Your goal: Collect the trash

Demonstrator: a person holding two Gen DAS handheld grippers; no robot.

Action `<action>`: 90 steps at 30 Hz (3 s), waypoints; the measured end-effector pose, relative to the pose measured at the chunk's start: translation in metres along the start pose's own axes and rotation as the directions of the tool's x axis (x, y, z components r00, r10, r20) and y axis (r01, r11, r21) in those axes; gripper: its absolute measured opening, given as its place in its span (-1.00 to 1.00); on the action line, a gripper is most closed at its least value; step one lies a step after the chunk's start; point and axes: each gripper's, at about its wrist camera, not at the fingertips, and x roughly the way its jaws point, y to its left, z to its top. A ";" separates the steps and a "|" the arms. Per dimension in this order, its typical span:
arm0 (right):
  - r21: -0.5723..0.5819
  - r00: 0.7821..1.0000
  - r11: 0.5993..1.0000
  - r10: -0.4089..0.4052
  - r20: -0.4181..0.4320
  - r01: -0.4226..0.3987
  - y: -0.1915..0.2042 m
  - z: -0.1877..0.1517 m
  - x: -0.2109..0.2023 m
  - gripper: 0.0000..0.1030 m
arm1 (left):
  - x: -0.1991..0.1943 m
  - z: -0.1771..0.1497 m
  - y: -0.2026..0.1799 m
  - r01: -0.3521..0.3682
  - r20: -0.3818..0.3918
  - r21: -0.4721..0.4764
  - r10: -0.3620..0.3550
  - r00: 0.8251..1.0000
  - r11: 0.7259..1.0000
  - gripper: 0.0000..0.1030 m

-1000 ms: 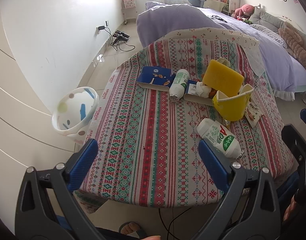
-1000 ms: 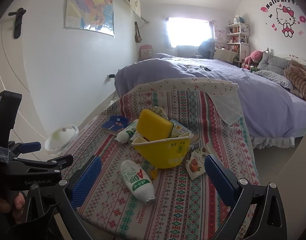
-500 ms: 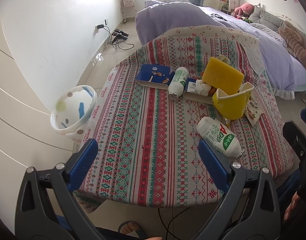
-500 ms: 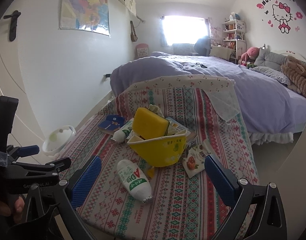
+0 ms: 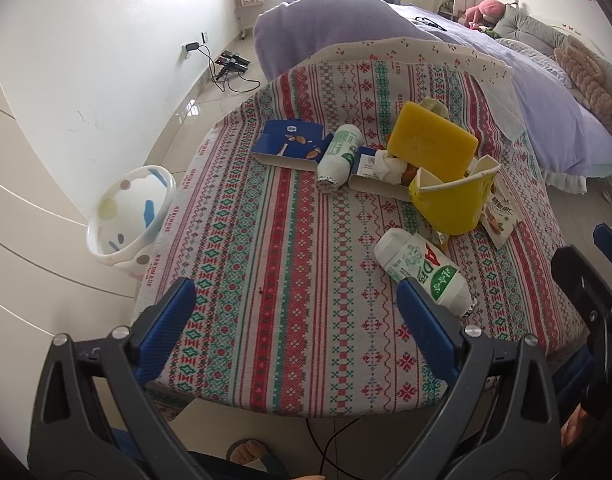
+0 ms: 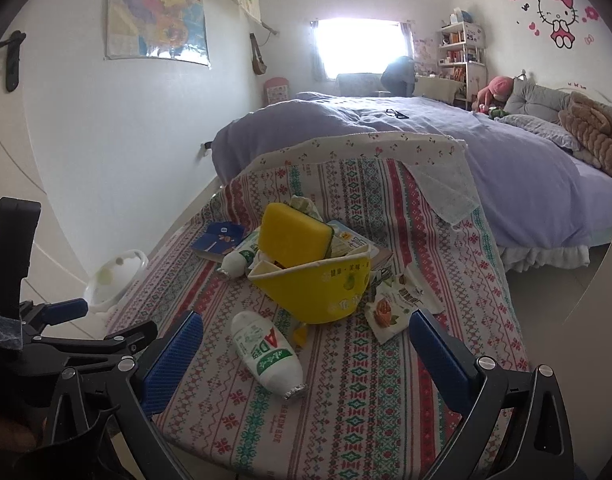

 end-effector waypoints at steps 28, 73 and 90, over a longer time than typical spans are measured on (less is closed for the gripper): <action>0.262 0.961 0.958 -0.041 -0.273 0.115 -0.073 -0.012 0.040 1.00 | 0.095 0.003 -0.068 0.285 -0.229 -0.249 -0.342 0.912 0.926 0.30; 0.028 0.924 0.991 0.131 -0.360 -0.130 0.117 0.078 0.198 -0.08 | 0.072 0.113 0.129 0.239 0.049 -0.333 -0.236 0.970 0.912 -0.60; 0.023 0.881 0.999 0.035 -0.471 -0.027 0.109 0.079 0.253 -0.22 | 0.104 0.100 0.153 0.257 -0.003 -0.346 -0.275 0.962 0.902 -0.60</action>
